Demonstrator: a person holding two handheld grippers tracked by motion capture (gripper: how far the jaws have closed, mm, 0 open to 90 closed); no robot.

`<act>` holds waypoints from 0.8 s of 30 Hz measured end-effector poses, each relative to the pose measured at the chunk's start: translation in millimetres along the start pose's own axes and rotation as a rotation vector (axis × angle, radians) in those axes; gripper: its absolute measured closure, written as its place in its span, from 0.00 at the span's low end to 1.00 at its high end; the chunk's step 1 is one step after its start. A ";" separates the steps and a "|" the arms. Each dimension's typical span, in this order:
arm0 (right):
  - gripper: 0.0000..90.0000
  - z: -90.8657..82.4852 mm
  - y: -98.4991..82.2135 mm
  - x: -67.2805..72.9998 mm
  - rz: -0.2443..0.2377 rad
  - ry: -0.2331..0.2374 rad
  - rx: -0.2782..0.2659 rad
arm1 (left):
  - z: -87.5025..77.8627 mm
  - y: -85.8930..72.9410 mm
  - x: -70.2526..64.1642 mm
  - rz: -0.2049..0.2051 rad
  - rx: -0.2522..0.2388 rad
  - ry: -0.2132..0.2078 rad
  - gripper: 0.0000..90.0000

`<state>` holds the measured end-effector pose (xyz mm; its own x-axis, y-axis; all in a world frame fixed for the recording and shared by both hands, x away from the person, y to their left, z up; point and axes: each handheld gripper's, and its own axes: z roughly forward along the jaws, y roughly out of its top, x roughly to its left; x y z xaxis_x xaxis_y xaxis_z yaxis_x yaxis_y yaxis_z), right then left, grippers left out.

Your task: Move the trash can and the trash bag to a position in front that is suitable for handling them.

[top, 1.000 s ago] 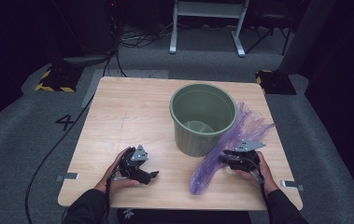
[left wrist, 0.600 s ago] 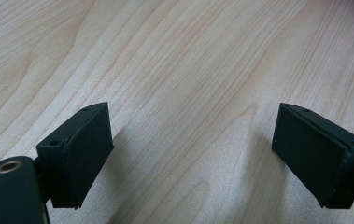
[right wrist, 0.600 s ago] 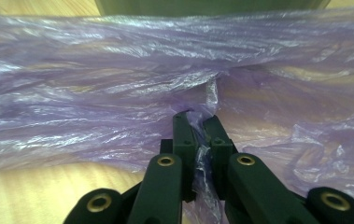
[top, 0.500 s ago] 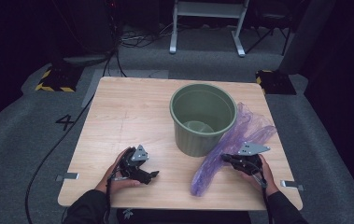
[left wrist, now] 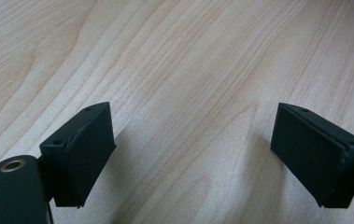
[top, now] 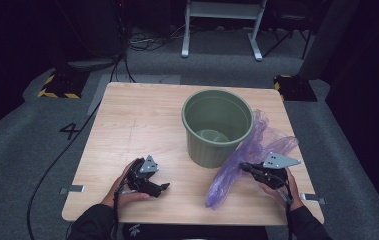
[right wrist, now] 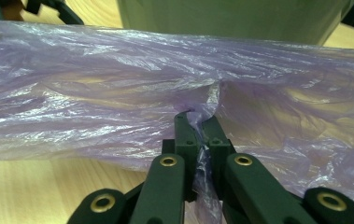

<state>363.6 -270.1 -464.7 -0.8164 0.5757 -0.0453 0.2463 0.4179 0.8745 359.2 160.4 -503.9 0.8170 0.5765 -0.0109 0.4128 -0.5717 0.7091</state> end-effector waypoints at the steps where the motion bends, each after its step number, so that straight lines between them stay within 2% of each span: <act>1: 0.98 -2.2 1.6 0.8 -0.004 0.004 -0.012 | -0.1 0.0 0.1 0.000 0.000 0.000 0.14; 9: 0.98 -11.1 6.9 6.1 -0.018 0.012 -0.053 | -0.3 -0.2 0.6 0.000 -0.001 -0.002 0.15; 20: 0.98 -24.2 12.4 7.0 -0.030 -0.003 -0.093 | -0.5 -0.2 0.7 0.000 -0.001 -0.002 0.15; 24: 0.98 -37.1 19.2 4.6 -0.022 -0.009 -0.142 | -0.4 -0.1 1.0 0.002 -0.002 -0.002 0.16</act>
<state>345.2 -285.5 -430.2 -0.8160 0.5739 -0.0693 0.1510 0.3273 0.9328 359.8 161.3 -503.7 0.8184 0.5745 -0.0112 0.4108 -0.5714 0.7105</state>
